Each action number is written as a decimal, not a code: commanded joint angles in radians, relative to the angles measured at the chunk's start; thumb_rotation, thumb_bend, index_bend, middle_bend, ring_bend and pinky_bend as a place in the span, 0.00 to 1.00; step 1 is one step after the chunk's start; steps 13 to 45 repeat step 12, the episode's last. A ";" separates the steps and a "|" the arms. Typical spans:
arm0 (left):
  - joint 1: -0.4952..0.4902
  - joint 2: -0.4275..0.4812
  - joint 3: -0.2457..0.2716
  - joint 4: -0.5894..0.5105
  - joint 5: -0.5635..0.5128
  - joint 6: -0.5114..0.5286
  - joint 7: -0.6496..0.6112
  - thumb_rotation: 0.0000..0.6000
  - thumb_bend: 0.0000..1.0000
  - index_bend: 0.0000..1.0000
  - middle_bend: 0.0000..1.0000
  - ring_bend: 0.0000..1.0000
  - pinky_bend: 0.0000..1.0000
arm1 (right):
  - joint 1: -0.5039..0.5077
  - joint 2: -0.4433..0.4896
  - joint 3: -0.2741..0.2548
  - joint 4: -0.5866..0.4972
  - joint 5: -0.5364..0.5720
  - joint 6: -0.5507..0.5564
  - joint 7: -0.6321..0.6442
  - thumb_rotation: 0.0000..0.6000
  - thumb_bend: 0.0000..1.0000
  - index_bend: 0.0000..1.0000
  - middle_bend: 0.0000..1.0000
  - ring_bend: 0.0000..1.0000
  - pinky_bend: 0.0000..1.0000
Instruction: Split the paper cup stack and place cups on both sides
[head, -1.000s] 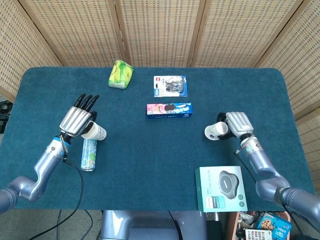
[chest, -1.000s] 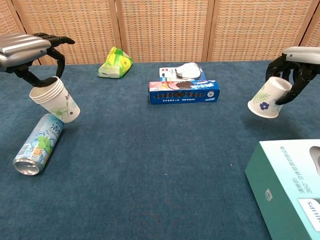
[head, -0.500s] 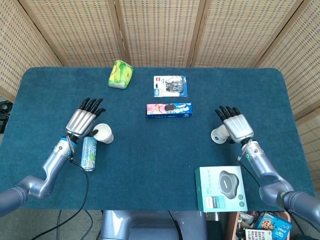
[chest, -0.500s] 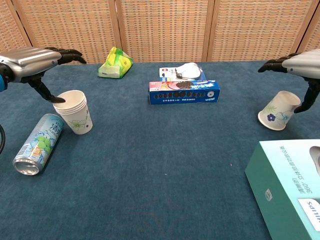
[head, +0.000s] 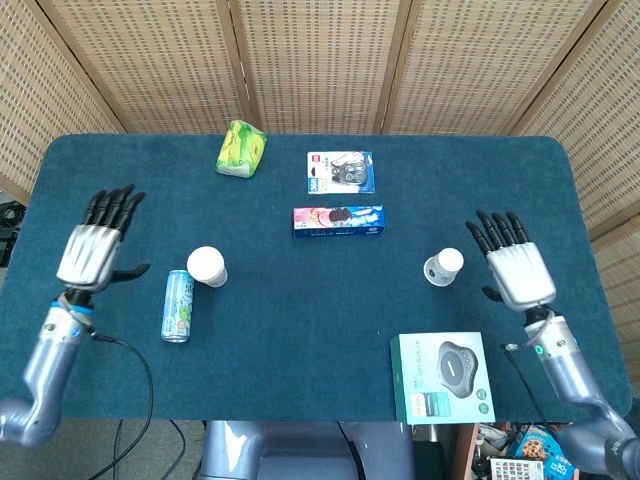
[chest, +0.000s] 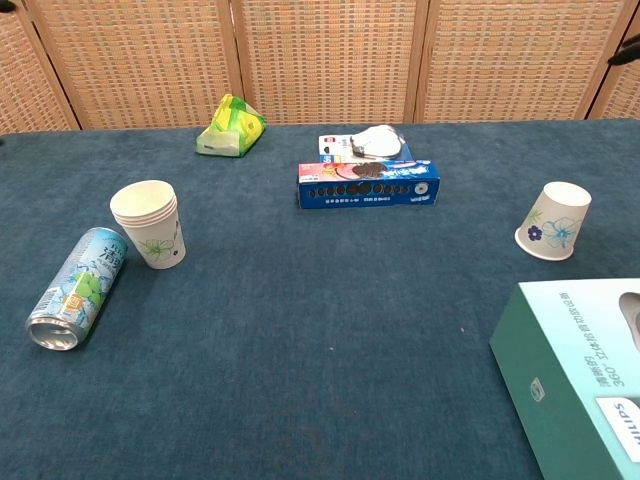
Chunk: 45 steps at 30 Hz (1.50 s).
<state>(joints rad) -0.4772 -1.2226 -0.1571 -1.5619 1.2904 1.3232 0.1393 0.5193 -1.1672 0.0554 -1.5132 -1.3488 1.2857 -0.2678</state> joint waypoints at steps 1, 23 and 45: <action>0.176 0.124 0.053 -0.155 0.003 0.178 -0.041 1.00 0.16 0.00 0.00 0.00 0.00 | -0.128 0.023 -0.057 0.070 -0.152 0.188 0.157 1.00 0.00 0.00 0.00 0.00 0.00; 0.334 0.142 0.134 -0.203 0.044 0.296 -0.071 1.00 0.16 0.00 0.00 0.00 0.00 | -0.293 -0.061 -0.087 0.214 -0.225 0.410 0.293 1.00 0.00 0.00 0.00 0.00 0.00; 0.334 0.142 0.134 -0.203 0.044 0.296 -0.071 1.00 0.16 0.00 0.00 0.00 0.00 | -0.293 -0.061 -0.087 0.214 -0.225 0.410 0.293 1.00 0.00 0.00 0.00 0.00 0.00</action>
